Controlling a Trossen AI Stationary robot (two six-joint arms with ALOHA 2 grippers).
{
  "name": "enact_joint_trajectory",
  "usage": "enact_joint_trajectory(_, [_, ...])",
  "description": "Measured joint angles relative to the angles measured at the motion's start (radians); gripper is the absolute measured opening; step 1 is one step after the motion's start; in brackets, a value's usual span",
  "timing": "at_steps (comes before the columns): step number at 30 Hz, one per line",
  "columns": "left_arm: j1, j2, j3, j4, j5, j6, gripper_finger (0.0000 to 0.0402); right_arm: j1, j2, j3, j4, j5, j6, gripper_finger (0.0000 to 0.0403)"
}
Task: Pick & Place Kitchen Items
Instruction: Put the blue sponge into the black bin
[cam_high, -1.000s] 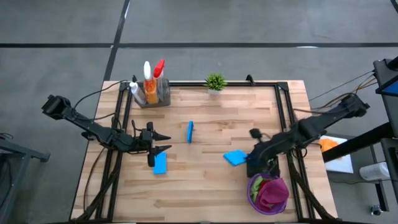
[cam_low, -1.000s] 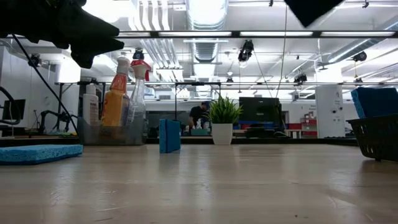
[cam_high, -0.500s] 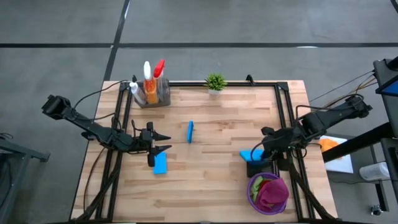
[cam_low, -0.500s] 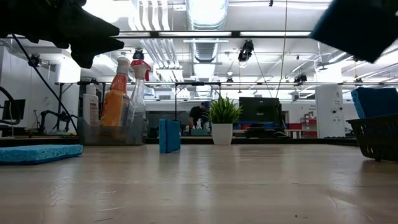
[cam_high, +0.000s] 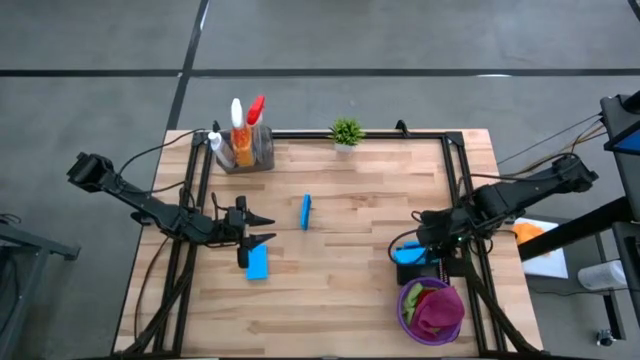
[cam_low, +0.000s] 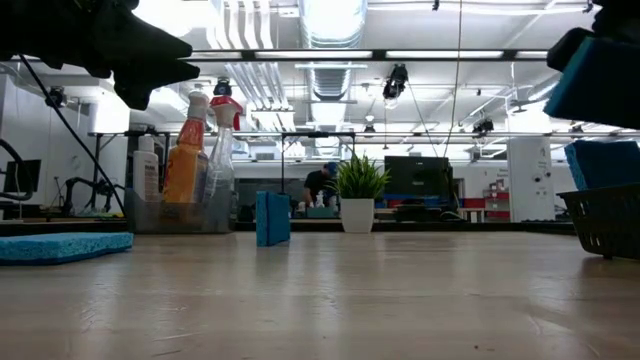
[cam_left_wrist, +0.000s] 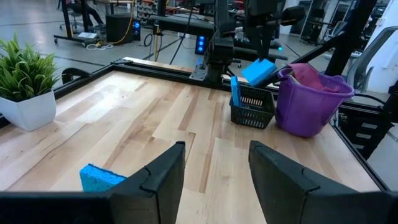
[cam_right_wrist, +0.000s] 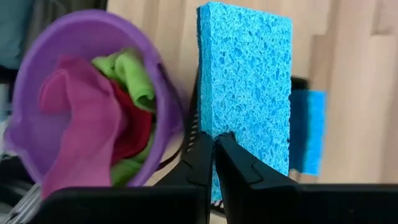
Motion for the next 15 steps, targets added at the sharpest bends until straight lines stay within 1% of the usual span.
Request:
enact_joint_trajectory(4, [0.0, 0.0, 0.0, 0.0, 0.0, 0.0, 0.018, -0.027, 0.012, -0.033, 0.0, -0.06, 0.0, 0.0018])
enact_joint_trajectory(15, [0.0, 0.0, 0.0, 0.0, 0.0, 0.0, 0.018, -0.084, 0.062, -0.129, 0.024, -0.125, -0.031, 0.0018])
